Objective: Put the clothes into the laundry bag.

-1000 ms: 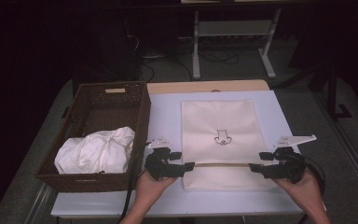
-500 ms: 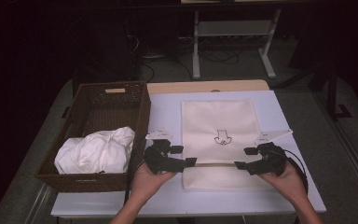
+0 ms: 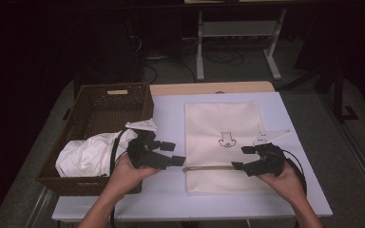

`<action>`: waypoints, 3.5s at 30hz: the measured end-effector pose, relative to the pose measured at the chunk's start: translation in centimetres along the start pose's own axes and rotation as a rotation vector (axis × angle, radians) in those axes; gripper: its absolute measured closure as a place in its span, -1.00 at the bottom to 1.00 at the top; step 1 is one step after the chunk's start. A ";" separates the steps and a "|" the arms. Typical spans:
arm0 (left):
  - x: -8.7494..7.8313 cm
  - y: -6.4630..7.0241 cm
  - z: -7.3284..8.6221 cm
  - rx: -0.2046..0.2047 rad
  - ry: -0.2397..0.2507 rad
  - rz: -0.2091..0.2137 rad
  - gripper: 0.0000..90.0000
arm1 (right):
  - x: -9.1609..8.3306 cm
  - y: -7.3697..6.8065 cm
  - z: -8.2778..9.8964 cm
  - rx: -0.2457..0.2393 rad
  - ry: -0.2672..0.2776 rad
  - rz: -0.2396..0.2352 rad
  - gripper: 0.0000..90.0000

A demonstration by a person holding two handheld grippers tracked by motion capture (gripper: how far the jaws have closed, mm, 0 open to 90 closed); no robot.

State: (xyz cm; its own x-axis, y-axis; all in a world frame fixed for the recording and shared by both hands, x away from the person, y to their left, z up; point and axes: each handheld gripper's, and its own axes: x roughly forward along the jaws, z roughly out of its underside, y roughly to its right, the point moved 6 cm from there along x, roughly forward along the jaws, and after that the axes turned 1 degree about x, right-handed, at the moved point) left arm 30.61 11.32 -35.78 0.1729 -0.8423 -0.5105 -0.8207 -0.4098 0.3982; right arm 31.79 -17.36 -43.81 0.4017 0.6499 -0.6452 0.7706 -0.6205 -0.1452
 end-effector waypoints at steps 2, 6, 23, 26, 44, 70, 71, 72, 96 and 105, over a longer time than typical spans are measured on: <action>-1.2 -0.6 -0.1 -0.007 0.004 0.015 -0.47 | 0.0 0.0 0.1 0.006 0.003 -0.001 -0.41; -3.5 -2.4 0.2 -0.044 -0.013 0.030 -0.48 | -0.2 -0.2 0.1 0.006 0.012 -0.007 -0.41; -11.9 -7.7 2.1 -0.118 -0.044 -0.167 -0.54 | 0.2 -0.3 0.2 -0.015 0.004 -0.013 -0.42; -14.1 -9.1 3.1 -0.121 -0.076 -0.271 -0.55 | 0.4 -0.4 0.2 -0.027 -0.005 -0.012 -0.42; -16.5 -13.3 8.3 -0.194 -0.373 -0.577 -0.57 | 0.8 0.2 0.0 -0.062 0.000 0.003 -0.44; -11.9 -16.7 10.5 -0.224 -0.563 -0.582 0.00 | 4.9 1.3 1.0 -0.226 -0.230 -0.079 0.25; -11.9 -16.7 10.5 -0.222 -0.561 -0.582 0.01 | 4.9 1.3 1.0 -0.229 -0.232 -0.082 0.25; -11.9 -16.8 10.5 -0.215 -0.562 -0.579 0.02 | 5.0 1.3 1.0 -0.231 -0.235 -0.083 0.25; -12.3 -16.9 10.1 -0.274 -0.478 -0.553 0.65 | 5.9 2.1 0.1 -0.196 -0.279 -0.126 0.93; -13.8 -15.9 8.8 -0.296 -0.435 -0.488 0.70 | 5.3 2.1 -0.7 -0.187 -0.240 -0.139 0.93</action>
State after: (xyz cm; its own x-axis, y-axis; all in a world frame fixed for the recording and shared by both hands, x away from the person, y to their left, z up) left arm 36.53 32.58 -41.75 0.1993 -0.3481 -0.9160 -0.5122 -0.8339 0.2055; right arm 35.91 -14.96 -46.99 0.1755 0.5872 -0.7902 0.8965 -0.4270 -0.1182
